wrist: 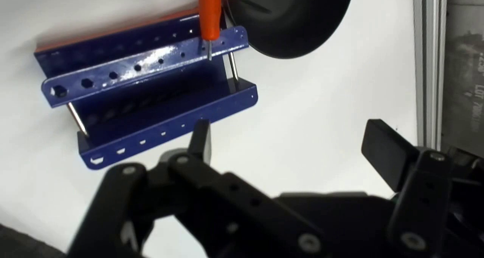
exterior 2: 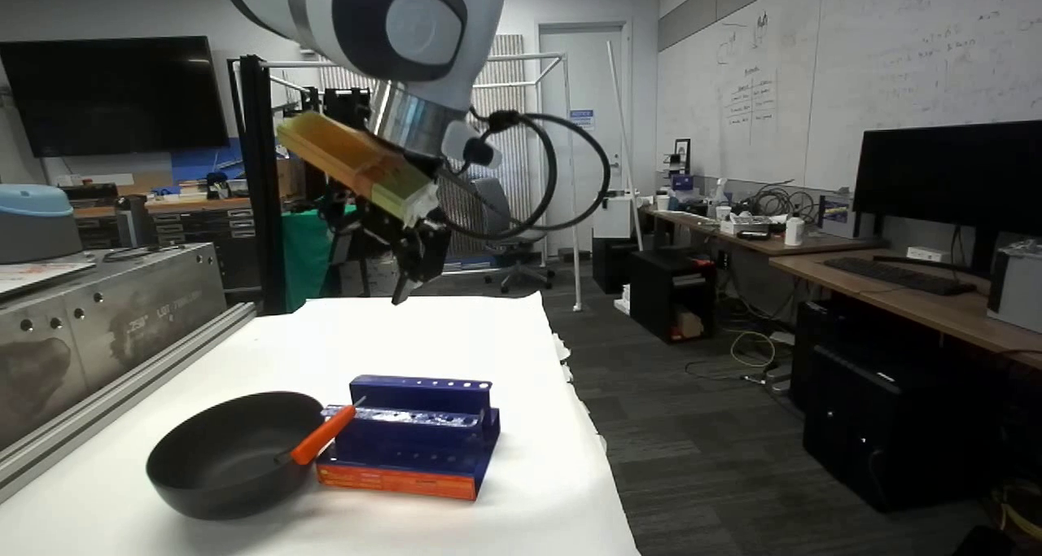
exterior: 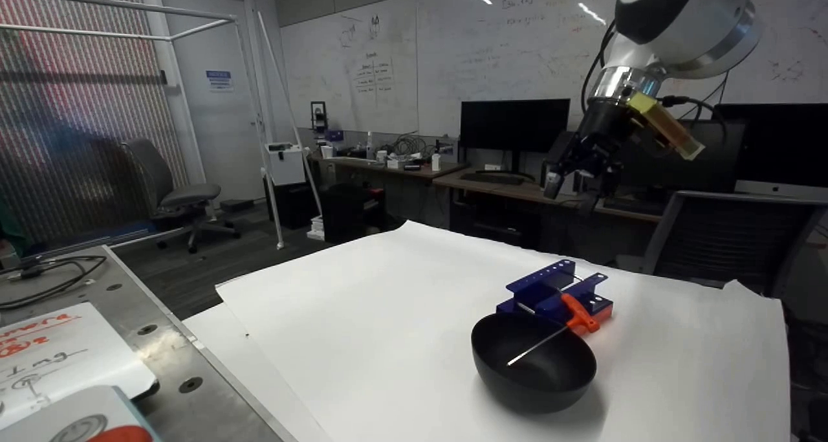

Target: Put the orange object in the black bowl

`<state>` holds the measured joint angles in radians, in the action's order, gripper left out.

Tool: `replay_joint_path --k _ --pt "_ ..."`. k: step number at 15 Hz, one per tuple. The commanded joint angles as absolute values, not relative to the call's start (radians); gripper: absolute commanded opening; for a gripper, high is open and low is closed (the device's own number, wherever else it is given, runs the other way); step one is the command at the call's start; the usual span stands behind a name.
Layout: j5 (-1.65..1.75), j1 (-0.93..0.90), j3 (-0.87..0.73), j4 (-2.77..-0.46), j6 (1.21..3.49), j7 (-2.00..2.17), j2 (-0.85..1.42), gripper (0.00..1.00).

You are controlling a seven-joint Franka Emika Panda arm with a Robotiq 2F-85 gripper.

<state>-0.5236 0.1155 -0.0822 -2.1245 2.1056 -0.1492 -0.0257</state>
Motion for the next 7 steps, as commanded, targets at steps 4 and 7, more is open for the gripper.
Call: replay_joint_path --k 4,7 --pt "-0.177 0.108 -0.066 -2.218 2.144 -0.013 -0.156 1.00" --pt "-0.179 0.103 -0.081 -2.202 2.127 -0.023 -0.130 1.00"
